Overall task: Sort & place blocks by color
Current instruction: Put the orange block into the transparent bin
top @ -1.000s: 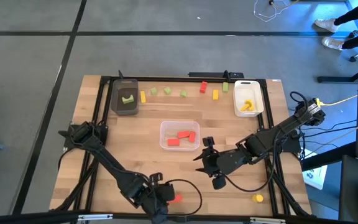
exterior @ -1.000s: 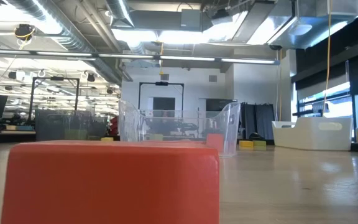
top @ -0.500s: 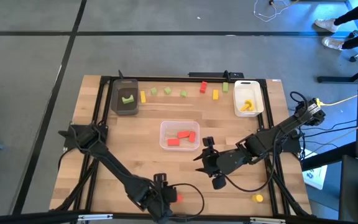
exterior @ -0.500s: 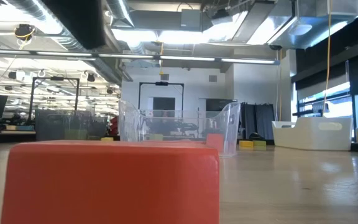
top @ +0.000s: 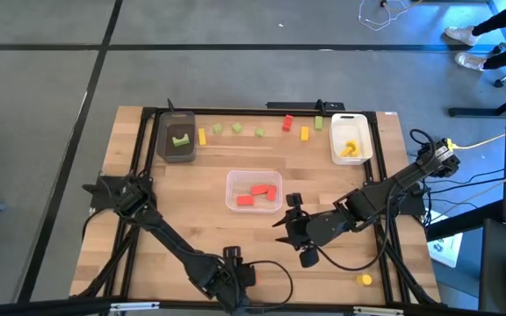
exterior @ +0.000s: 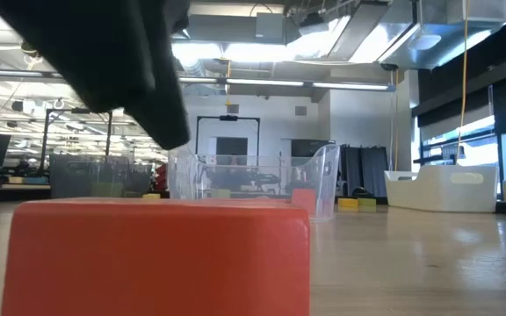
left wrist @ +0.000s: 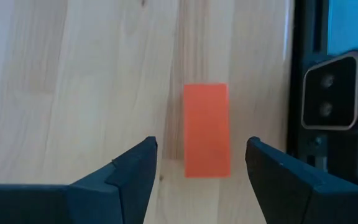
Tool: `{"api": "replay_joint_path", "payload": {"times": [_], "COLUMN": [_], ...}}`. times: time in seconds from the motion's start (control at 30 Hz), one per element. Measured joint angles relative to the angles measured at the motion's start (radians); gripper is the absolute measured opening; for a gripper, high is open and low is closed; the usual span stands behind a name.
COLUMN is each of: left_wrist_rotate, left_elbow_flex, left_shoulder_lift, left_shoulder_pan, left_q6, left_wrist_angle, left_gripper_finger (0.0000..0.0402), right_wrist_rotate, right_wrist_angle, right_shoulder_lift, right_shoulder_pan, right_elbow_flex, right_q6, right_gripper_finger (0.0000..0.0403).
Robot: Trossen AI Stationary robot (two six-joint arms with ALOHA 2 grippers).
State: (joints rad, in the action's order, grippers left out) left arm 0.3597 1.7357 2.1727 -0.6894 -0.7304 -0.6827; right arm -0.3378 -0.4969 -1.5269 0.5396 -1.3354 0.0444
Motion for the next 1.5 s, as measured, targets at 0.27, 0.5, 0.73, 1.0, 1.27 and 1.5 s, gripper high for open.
{"api": "replay_joint_path", "payload": {"times": [0.27,0.5,0.73,1.0,1.27,1.5], "left_wrist_rotate": [-0.017,-0.007,0.005,0.009,-0.002,0.029], "left_elbow_flex": [0.001,0.0,0.001,0.001,0.001,-0.001], "left_shoulder_lift": [0.041,0.089,0.101,0.101,0.1,0.011], "left_shoulder_pan": [0.016,0.018,0.027,0.028,0.033,0.02], "left_q6": [0.009,0.027,0.028,0.033,0.034,0.03], "left_wrist_angle": [0.013,0.041,0.045,0.043,-0.002,-0.112], "left_gripper_finger": [0.0232,0.0232,0.0232,0.0205,0.0123,0.0123], "right_wrist_rotate": [0.0,0.0,0.0,0.0,0.0,0.0], "right_wrist_angle": [0.0,0.001,0.008,0.008,0.007,0.011], "right_shoulder_lift": [0.0,0.0,0.0,0.0,0.0,0.0], "right_shoulder_pan": [0.0,0.0,0.0,0.0,0.0,0.0], "right_elbow_flex": [0.0,0.0,0.0,0.0,0.0,0.0], "right_q6": [0.0,0.0,0.0,0.0,0.0,0.0], "right_gripper_finger": [0.0171,0.0171,0.0171,0.0171,0.0171,0.0171]}}
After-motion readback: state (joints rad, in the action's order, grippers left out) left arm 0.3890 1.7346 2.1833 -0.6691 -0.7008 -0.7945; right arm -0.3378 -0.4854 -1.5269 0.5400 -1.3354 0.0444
